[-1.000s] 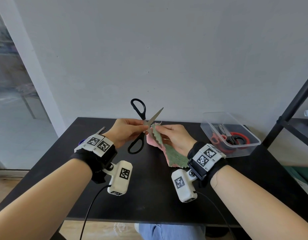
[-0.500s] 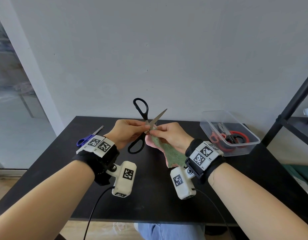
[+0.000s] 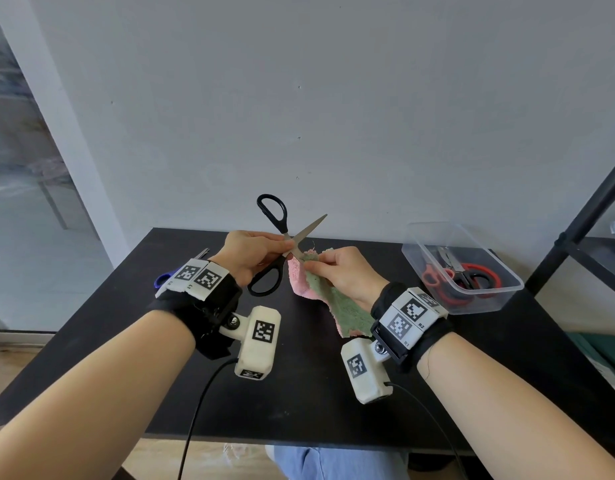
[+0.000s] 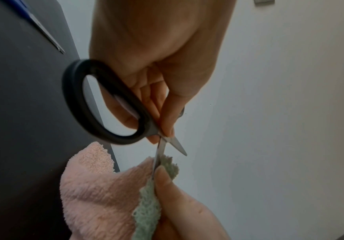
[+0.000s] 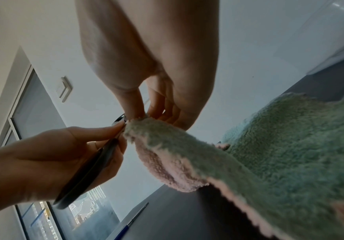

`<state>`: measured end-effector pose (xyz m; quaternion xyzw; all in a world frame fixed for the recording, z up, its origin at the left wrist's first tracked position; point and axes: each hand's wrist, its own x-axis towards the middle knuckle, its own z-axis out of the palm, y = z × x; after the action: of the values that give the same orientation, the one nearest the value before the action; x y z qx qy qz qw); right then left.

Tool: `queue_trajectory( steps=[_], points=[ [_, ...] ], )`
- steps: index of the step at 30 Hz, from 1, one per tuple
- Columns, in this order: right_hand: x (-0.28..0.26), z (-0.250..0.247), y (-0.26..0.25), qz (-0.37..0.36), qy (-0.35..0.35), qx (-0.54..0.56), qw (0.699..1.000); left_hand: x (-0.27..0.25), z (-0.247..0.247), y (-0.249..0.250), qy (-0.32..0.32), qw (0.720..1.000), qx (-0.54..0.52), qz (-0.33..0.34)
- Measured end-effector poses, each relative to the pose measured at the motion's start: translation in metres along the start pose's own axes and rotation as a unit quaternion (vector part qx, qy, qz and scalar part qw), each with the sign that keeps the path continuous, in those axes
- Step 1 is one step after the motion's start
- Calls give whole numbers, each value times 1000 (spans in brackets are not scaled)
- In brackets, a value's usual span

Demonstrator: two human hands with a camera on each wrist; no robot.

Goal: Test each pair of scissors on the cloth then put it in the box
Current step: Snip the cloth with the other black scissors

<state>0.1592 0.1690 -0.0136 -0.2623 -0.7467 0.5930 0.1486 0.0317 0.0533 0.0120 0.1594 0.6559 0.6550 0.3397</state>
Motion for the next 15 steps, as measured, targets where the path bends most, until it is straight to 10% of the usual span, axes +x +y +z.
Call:
queue_trajectory(
  steps=[15],
  points=[
    [-2, -11, 6, -13, 31, -62, 998, 1, 6, -6, 44, 995, -83, 15]
  ],
)
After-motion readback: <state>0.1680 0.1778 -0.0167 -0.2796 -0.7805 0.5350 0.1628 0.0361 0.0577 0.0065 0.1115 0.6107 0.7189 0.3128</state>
